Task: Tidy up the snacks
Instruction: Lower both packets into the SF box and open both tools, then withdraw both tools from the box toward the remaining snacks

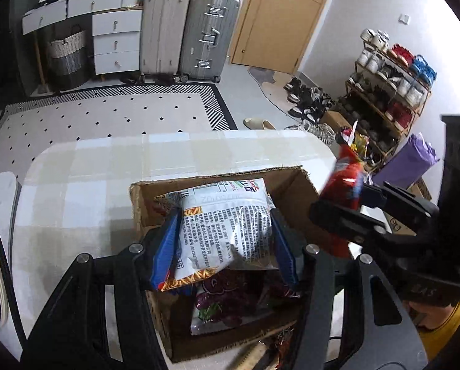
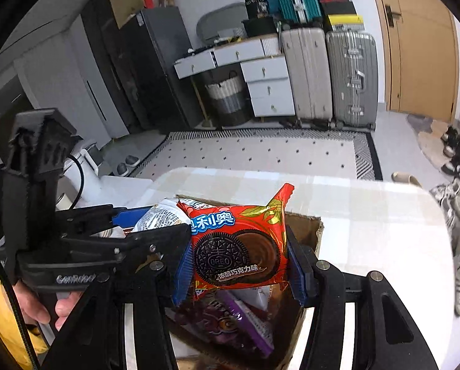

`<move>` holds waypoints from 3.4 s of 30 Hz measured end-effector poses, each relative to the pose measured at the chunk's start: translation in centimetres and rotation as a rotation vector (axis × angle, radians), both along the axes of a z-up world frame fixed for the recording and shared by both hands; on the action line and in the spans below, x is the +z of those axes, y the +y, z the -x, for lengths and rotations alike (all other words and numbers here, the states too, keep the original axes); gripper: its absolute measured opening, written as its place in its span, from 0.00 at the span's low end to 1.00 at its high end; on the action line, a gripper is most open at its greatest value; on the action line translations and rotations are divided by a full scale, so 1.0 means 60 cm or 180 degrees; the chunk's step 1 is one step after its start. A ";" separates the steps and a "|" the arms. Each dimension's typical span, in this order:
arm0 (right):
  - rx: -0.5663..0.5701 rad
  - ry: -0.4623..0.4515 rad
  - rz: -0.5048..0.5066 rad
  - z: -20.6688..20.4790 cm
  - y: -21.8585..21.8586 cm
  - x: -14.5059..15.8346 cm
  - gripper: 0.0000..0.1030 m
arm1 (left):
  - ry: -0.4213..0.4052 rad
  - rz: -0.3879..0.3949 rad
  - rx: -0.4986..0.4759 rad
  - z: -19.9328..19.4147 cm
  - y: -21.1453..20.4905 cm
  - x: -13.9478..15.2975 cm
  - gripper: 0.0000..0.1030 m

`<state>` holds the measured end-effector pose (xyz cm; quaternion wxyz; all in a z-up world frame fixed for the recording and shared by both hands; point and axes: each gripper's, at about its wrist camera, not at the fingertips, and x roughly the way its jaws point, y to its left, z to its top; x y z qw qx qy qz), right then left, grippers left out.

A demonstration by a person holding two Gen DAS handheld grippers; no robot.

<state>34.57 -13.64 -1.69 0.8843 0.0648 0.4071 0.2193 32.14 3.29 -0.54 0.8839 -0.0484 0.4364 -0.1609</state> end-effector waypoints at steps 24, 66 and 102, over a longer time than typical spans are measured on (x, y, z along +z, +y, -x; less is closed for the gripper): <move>-0.0084 0.0285 -0.0043 -0.029 -0.003 -0.053 0.54 | -0.0048 -0.0175 0.0010 -0.011 -0.018 -0.019 0.56; -0.0143 -0.1038 -0.0017 0.354 -0.050 0.162 1.00 | -0.1273 -0.0340 0.0730 0.462 0.009 0.224 0.99; -0.0484 -0.0955 -0.0239 0.579 -0.046 0.014 0.99 | -0.0719 -0.0262 0.0769 0.623 0.023 0.009 0.99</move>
